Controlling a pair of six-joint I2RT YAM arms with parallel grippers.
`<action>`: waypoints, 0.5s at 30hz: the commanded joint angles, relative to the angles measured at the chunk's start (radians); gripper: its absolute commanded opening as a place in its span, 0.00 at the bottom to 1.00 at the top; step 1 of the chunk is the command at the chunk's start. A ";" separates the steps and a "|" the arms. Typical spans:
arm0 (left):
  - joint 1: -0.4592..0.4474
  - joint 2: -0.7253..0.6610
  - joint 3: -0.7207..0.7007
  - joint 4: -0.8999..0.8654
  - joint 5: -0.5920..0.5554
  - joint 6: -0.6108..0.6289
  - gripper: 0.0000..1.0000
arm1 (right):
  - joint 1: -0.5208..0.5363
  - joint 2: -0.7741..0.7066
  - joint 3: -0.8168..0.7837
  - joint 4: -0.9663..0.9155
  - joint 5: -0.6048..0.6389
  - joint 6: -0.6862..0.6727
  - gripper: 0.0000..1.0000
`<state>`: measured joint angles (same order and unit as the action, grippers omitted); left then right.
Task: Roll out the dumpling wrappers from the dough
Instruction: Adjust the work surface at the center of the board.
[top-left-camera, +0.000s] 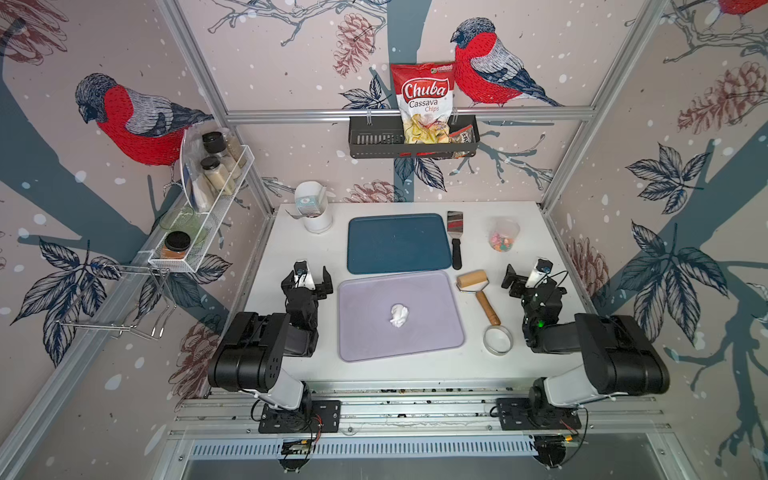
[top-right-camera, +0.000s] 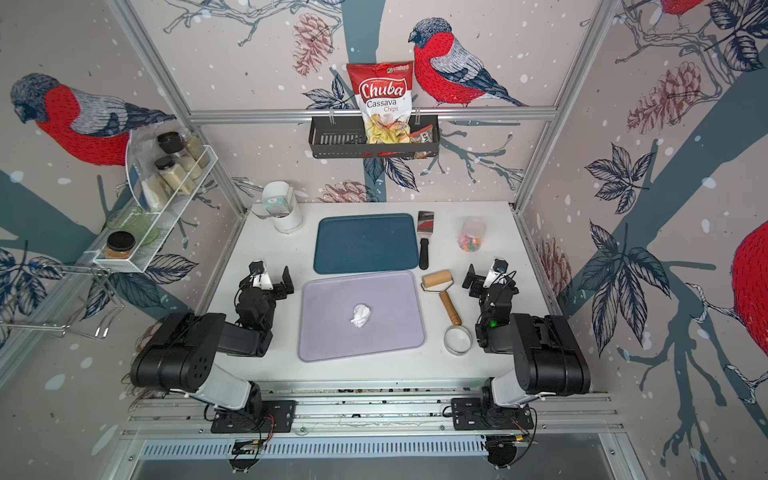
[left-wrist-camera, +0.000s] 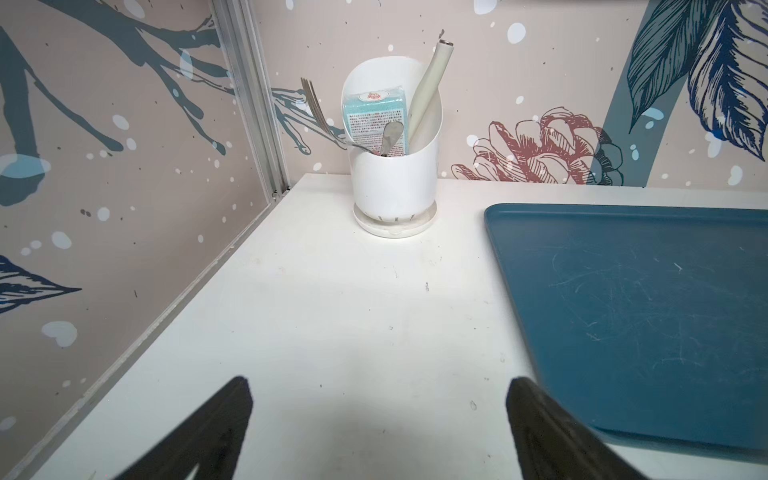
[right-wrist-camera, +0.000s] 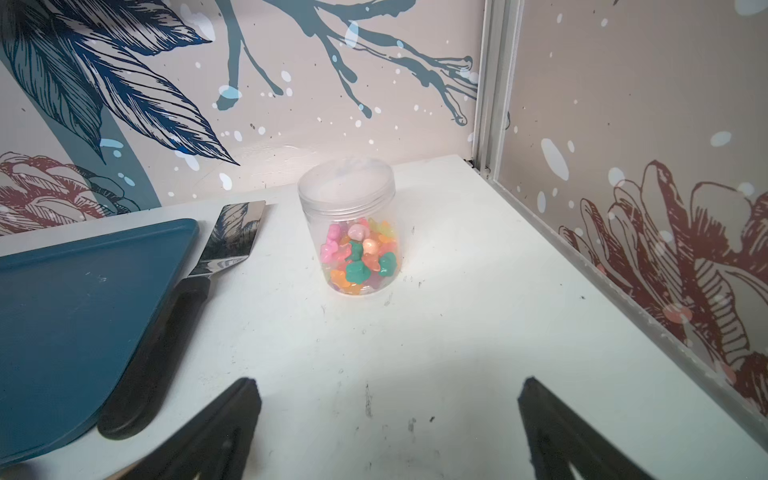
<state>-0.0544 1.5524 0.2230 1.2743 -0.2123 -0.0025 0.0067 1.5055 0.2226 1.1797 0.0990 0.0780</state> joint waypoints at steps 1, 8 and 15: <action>-0.002 0.002 0.001 0.052 -0.009 -0.003 0.98 | 0.001 0.002 0.005 0.046 0.010 -0.008 1.00; -0.002 0.001 0.001 0.052 -0.007 -0.004 0.98 | 0.001 0.001 0.003 0.046 0.011 -0.009 1.00; -0.003 0.000 -0.006 0.058 -0.012 -0.003 0.97 | 0.001 -0.002 0.001 0.050 0.011 -0.009 1.00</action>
<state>-0.0544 1.5524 0.2211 1.2747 -0.2127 -0.0025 0.0067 1.5055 0.2226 1.1797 0.0990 0.0780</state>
